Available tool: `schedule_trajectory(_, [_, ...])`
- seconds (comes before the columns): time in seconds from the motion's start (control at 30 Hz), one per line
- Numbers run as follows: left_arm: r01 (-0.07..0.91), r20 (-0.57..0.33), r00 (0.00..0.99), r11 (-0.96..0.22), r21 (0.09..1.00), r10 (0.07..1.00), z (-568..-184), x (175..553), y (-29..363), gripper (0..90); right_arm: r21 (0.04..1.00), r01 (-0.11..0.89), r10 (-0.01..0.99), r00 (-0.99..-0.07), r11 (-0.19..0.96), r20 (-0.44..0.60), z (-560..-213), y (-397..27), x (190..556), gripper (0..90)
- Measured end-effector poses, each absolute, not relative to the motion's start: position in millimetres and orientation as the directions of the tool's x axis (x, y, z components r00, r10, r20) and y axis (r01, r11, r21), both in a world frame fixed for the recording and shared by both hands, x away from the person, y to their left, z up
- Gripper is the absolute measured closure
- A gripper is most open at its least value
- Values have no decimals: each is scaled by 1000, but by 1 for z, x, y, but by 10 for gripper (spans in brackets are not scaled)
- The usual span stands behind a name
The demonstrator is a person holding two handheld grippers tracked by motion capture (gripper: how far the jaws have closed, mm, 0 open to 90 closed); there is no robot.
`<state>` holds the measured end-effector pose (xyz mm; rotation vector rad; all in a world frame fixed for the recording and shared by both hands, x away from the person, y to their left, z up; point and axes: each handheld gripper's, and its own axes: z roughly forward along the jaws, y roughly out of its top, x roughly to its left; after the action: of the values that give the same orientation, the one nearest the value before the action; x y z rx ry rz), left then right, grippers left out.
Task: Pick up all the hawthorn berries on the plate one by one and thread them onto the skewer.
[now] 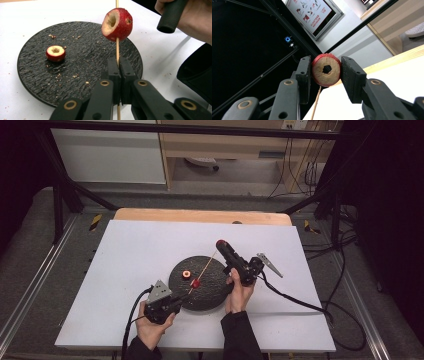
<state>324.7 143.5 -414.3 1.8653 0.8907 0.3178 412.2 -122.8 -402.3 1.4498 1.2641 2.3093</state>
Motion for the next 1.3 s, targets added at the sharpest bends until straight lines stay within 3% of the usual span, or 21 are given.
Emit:
schedule_trajectory(0.7, [432,-185,674,-179,884,715,-417,323,133,883,696,327,470,-551,-639,690,-411,-117,408,620])
schedule_trajectory(1.3, [446,-211,684,-170,879,699,-405,348,118,883,715,355,467,-570,-602,676,-413,-116,400,621])
